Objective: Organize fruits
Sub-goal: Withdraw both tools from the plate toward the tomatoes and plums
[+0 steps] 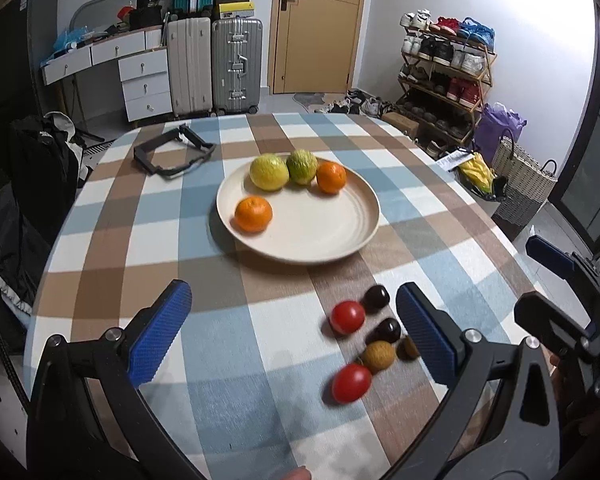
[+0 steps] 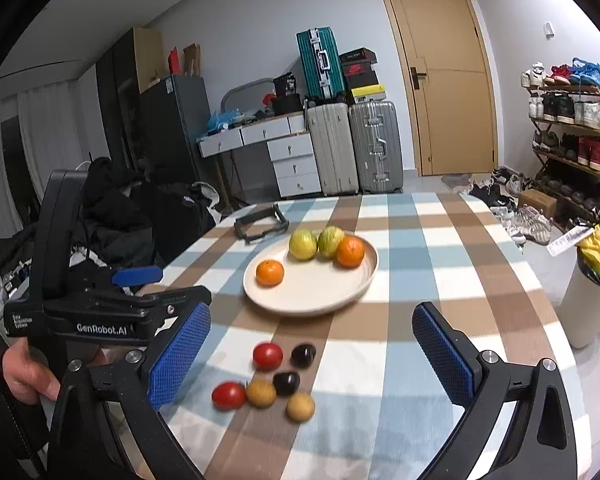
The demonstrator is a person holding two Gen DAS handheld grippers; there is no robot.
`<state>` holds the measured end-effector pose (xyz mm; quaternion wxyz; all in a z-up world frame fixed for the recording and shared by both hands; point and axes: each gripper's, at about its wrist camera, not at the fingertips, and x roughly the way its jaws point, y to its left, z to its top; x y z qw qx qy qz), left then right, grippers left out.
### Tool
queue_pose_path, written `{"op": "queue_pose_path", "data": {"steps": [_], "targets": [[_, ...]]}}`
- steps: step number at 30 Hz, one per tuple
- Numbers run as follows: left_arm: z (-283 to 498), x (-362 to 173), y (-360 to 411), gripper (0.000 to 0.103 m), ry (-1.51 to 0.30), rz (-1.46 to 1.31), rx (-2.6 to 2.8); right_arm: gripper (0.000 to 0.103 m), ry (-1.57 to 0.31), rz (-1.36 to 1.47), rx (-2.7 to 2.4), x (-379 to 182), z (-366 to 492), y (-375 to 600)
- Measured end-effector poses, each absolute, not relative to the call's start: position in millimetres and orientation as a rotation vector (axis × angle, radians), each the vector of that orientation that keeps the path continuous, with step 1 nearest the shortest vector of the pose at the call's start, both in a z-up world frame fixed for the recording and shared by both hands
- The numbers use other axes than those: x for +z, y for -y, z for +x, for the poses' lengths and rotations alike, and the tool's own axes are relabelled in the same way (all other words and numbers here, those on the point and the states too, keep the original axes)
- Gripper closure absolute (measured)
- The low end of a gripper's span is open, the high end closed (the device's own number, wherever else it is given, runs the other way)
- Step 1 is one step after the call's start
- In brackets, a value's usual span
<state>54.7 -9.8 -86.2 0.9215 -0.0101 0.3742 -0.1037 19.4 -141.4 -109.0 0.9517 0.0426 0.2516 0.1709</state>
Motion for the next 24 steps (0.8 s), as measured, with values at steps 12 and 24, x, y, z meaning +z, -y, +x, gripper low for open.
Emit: {"op": "queue_pose_path", "data": {"steps": [12, 24], "targets": [[42, -127, 18, 0.001, -0.856, 0.013, -0.258, 0.000, -0.560, 0.106, 0.316, -130, 0, 150], [39, -158, 27, 0.013, -0.916, 0.042, -0.378, 0.000, -0.604, 0.124, 0.308, -142, 2, 156]]}}
